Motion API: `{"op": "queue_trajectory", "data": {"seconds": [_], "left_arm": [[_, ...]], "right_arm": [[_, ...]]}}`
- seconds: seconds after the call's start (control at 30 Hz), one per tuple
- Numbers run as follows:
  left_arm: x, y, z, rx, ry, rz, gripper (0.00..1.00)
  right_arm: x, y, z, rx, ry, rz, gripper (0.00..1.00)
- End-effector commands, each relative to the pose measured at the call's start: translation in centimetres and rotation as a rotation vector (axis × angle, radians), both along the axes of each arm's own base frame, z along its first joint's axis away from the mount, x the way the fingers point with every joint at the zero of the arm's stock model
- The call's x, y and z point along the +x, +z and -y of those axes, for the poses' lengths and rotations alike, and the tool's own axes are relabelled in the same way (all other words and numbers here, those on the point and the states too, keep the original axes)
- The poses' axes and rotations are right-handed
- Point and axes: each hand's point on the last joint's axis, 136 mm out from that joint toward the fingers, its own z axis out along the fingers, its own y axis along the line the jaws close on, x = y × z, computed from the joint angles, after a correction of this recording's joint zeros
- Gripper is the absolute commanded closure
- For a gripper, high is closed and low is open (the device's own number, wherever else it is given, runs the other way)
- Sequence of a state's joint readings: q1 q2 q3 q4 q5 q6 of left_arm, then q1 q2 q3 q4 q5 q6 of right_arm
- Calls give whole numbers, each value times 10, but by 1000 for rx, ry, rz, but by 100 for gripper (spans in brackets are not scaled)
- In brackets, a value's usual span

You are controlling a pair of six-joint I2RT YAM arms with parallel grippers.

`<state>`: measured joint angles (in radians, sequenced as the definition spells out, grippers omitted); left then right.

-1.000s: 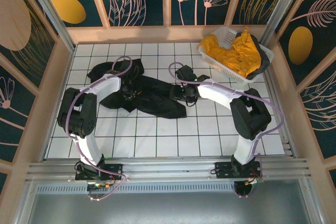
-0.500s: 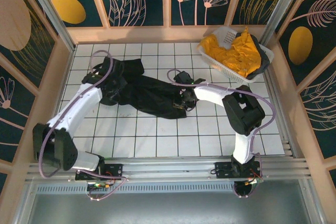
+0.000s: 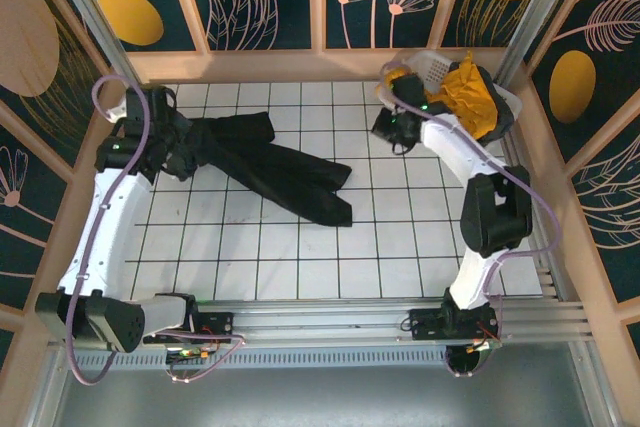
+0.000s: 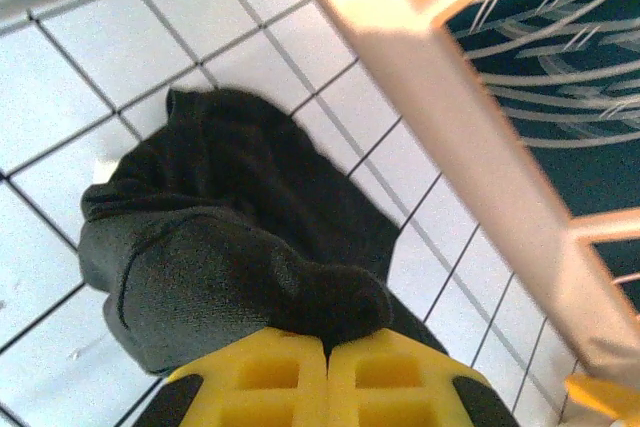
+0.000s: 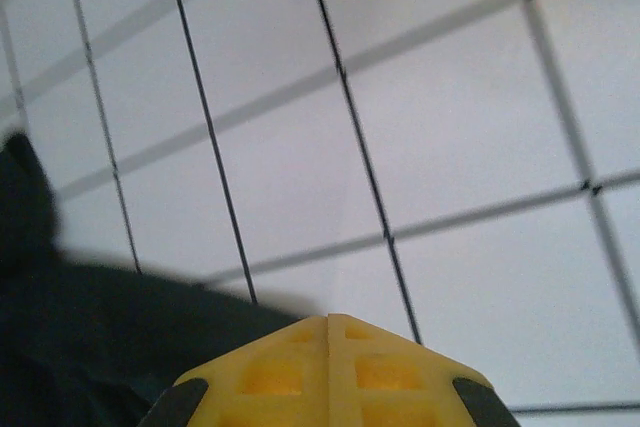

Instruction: Fold and stack the t-shirts

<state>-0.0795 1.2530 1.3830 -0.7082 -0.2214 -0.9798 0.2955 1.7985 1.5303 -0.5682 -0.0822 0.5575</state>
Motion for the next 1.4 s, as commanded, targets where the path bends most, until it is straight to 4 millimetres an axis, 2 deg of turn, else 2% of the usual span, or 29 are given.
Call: {"op": "queue_trajectory", "data": {"seconds": [0.0, 0.07, 0.13, 0.17, 0.23, 0.3, 0.33, 0.4, 0.5, 0.6, 0.7, 0.97, 1.07, 1.2, 1.27, 1.37], "left_arm": [[-1, 36, -16, 47, 52, 84, 100], [-5, 45, -20, 61, 76, 103, 100], [-9, 50, -25, 72, 97, 119, 100], [-11, 51, -27, 79, 102, 123, 100], [-13, 53, -27, 84, 99, 128, 100], [-15, 52, -27, 87, 100, 121, 100], [-16, 51, -28, 89, 98, 117, 100], [-18, 49, -28, 94, 97, 112, 100], [-19, 46, -28, 100, 92, 102, 100], [-20, 39, -27, 102, 85, 84, 100], [-20, 35, -27, 101, 80, 77, 100], [-25, 28, -27, 117, 71, 52, 100], [-28, 26, -28, 123, 70, 44, 100], [-31, 25, -29, 135, 70, 38, 100], [-32, 24, -29, 138, 67, 30, 100], [-31, 21, -27, 134, 57, 26, 100]], "right_arm": [[-10, 30, 6, -35, 23, 21, 100], [-20, 27, -9, -34, 61, 9, 100], [-38, 12, -29, -55, 123, -11, 100], [-49, 4, -43, -76, 168, -16, 96], [-74, -9, -74, -110, 296, -1, 77], [-110, -21, -111, -159, 470, 47, 56], [-127, -28, -124, -180, 541, 57, 50], [-165, -48, -149, -228, 702, 58, 43], [-214, -75, -176, -292, 908, 51, 38], [-249, -93, -200, -322, 1060, 57, 33], [-263, -104, -219, -341, 1132, 65, 31], [-299, -113, -269, -291, 1321, 109, 28], [-309, -127, -278, -302, 1364, 84, 29], [-308, -141, -278, -317, 1343, 44, 31], [-300, -156, -269, -371, 1293, 7, 44], [-272, -163, -248, -405, 1145, -28, 78]]}}
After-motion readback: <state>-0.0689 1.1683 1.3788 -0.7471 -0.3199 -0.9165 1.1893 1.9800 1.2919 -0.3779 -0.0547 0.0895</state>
